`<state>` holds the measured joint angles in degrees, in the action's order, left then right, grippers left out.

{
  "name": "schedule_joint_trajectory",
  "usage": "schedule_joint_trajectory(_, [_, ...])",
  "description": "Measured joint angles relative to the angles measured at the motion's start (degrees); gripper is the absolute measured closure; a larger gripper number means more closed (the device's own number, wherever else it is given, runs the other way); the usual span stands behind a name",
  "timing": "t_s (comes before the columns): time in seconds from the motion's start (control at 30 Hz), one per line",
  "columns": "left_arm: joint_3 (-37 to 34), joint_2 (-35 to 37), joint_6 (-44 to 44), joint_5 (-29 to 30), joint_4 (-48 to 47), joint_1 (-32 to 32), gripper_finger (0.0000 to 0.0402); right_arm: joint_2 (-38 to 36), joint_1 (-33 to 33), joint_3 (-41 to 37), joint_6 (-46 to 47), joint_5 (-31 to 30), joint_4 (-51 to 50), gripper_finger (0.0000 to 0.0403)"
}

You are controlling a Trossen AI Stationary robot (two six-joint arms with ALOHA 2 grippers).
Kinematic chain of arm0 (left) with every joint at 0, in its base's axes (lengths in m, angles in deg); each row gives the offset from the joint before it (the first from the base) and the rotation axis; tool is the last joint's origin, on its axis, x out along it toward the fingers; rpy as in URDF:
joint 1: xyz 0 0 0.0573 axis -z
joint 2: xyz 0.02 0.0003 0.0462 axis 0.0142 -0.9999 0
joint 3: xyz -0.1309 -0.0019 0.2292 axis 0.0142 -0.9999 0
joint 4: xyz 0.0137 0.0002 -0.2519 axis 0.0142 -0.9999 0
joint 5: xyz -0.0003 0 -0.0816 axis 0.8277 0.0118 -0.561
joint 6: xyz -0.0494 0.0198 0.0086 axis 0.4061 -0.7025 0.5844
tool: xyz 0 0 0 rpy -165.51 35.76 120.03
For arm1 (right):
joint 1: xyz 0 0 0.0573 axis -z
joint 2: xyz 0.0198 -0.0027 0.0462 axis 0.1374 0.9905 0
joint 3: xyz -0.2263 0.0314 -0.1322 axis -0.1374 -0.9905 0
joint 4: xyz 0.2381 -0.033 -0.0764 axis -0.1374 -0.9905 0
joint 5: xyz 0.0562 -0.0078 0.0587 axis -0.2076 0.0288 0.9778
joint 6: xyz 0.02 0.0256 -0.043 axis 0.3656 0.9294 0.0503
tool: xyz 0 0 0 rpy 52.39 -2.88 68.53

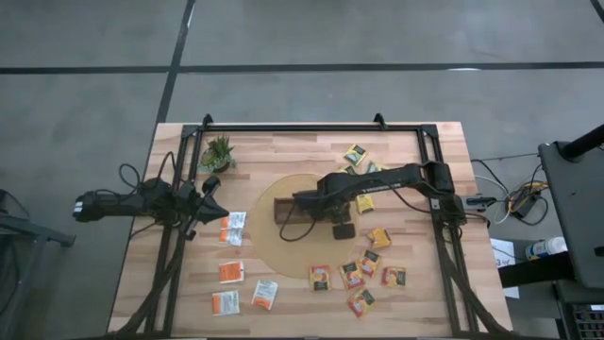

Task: Pick & Place Tea
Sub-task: Put the yellow tea bag into the right of the wooden organizer

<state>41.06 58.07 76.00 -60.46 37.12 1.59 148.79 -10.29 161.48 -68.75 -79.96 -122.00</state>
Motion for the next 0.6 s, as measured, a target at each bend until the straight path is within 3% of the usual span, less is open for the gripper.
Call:
schedule_joint_trajectory(0.37, [0.00, 0.02, -0.02, 0.00, 0.00, 0.00, 0.0402, -8.16, -0.11, -1.06, 2.37, -0.05, -2.74, 0.0261])
schedule_joint_trajectory(0.6, [0.00, 0.02, 0.00, 0.00, 0.00, -0.02, 0.0402, -21.73, -0.11, -14.54, 2.97, -0.22, 11.59, 0.0264])
